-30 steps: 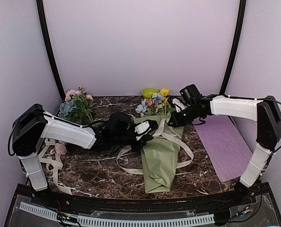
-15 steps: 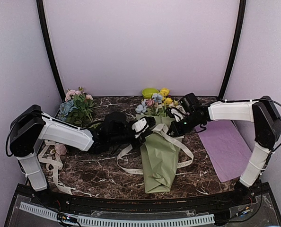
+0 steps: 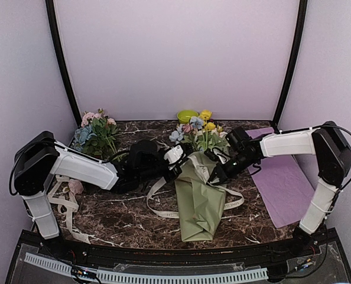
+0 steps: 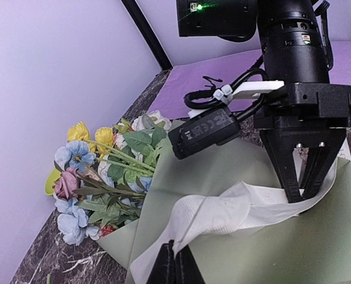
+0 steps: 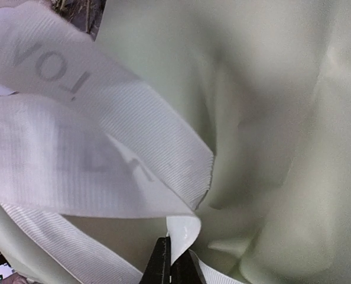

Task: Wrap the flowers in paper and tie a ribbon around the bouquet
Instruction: Cross the ribbon over the folded bouquet.

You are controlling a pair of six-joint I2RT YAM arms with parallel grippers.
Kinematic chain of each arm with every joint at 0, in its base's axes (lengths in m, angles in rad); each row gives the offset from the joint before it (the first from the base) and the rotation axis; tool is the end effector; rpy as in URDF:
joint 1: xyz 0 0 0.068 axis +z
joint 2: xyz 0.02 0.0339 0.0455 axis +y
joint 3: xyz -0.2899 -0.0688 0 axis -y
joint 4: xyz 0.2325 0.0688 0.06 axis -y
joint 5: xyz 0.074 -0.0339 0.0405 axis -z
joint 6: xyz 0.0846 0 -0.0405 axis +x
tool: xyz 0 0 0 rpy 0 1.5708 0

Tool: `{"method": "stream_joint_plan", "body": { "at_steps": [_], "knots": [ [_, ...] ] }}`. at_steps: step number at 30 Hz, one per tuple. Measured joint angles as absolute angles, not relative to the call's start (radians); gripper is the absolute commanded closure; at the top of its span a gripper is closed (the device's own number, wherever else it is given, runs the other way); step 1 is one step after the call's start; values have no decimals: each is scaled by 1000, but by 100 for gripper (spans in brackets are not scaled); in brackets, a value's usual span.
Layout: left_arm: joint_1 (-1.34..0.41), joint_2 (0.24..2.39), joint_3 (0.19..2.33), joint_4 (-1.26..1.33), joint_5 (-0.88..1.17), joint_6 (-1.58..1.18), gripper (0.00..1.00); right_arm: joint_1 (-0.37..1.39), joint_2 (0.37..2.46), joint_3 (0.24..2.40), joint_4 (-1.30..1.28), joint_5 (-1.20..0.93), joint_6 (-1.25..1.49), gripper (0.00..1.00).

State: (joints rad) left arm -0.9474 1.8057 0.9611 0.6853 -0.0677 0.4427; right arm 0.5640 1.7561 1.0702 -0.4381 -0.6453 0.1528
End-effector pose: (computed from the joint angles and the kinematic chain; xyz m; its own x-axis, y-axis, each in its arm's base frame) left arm 0.2633 -0.3564 0.2363 0.2466 0.3891 -0.8876 0.7364 0.5201 0.4327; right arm 0.2707 0.2314 0.1699 -0.8517 -0.3949 -0.3445 -0.5232 0.6034 0.6018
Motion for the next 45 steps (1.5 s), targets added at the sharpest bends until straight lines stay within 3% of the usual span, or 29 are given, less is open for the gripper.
{"method": "stream_joint_plan", "body": {
  "at_steps": [11, 24, 27, 34, 43, 45],
  "knots": [
    [-949, 1875, 965, 677, -121, 442, 100, 568, 1735, 1008, -418, -873, 153, 88],
    [-952, 1906, 1001, 647, -125, 436, 100, 576, 1639, 929, -299, -970, 261, 79],
    [-952, 1913, 1009, 638, -125, 435, 100, 576, 1639, 908, -270, -980, 284, 79],
    [-954, 1924, 1009, 635, -141, 434, 100, 582, 1593, 828, -169, -1006, 365, 93],
    [-954, 1974, 1055, 582, -173, 431, 100, 617, 1636, 783, -44, -1028, 451, 94],
    [-954, 1981, 1065, 566, -186, 426, 92, 617, 1645, 786, -48, -1029, 446, 95]
  ]
}}
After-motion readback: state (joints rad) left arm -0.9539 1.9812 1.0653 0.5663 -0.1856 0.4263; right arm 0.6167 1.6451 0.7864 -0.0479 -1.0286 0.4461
